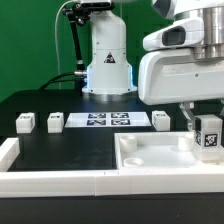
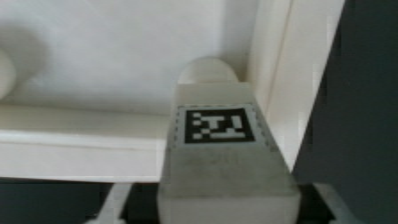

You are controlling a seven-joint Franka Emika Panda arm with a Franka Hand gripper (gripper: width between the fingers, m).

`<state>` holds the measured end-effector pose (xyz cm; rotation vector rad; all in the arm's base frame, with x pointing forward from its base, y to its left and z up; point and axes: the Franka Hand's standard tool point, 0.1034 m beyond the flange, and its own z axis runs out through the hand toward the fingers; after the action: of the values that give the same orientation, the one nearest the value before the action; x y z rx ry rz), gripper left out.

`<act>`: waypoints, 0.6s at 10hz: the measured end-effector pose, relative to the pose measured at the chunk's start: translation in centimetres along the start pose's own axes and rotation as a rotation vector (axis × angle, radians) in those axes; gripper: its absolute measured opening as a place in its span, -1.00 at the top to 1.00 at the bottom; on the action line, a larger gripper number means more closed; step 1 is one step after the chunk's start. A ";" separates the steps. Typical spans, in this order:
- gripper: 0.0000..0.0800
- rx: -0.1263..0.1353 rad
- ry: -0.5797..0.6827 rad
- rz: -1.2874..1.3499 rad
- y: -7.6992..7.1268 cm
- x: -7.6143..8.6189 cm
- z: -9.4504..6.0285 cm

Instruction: Assemble square table

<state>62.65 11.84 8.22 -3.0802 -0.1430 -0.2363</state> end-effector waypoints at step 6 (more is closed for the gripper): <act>0.27 -0.002 0.000 0.294 0.1 -0.1 0.1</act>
Offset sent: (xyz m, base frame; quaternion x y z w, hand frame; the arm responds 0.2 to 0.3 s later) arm 0.0000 0.0000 0.0000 0.0000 0.0000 0.1938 0.9810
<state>62.60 11.69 8.15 -3.0489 0.3073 -0.2217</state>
